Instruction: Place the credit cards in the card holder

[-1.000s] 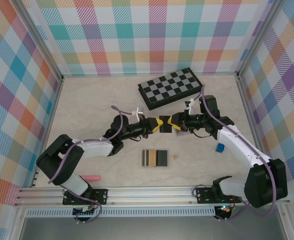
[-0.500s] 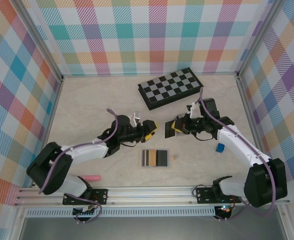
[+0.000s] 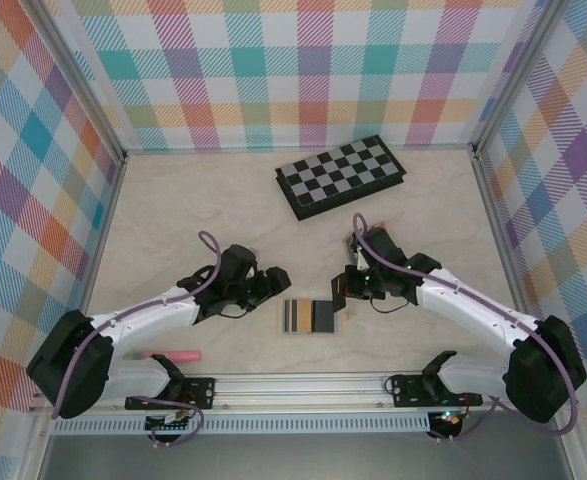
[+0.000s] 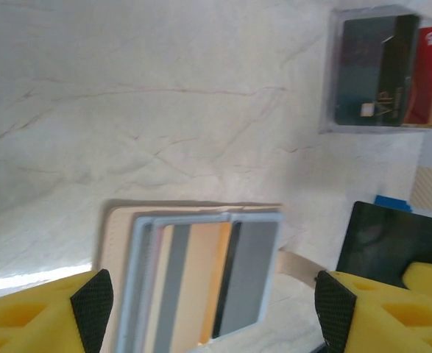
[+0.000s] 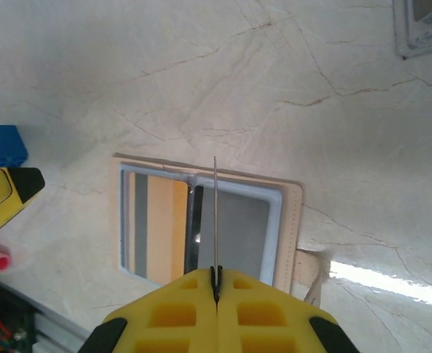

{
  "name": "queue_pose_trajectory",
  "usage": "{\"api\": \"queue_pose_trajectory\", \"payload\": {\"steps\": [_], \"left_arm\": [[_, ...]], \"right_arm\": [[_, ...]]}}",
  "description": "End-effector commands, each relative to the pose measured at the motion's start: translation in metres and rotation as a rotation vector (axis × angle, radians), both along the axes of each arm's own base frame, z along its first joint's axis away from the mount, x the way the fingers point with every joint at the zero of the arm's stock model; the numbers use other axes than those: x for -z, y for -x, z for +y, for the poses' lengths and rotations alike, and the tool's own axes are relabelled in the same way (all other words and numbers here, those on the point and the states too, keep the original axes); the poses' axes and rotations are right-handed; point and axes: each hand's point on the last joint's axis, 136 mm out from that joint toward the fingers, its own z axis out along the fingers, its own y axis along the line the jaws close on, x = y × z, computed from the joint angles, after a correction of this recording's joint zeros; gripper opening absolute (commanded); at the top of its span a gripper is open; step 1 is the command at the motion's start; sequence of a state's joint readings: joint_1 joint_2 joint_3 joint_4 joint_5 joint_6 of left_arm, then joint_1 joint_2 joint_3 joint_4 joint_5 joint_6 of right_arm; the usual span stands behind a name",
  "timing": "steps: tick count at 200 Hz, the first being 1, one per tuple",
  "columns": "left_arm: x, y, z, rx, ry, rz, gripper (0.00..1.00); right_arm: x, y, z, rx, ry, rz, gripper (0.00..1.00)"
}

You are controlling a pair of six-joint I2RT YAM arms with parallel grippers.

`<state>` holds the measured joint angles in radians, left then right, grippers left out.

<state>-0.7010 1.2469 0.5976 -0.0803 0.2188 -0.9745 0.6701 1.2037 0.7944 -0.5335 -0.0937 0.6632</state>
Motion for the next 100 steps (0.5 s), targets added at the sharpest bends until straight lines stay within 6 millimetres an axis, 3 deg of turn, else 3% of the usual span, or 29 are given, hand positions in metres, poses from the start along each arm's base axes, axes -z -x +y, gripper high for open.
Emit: {"api": "queue_pose_trajectory", "payload": {"steps": [1, 100], "left_arm": [[0.011, 0.007, 0.003, 0.025, -0.049, 0.012, 0.76], [0.035, 0.018, -0.018, 0.120, -0.083, 0.073, 0.74]], "right_arm": [[0.011, -0.005, -0.011, 0.039, 0.094, -0.031, 0.04], [0.050, 0.012, -0.003, 0.050, 0.042, 0.070, 0.03]]}}
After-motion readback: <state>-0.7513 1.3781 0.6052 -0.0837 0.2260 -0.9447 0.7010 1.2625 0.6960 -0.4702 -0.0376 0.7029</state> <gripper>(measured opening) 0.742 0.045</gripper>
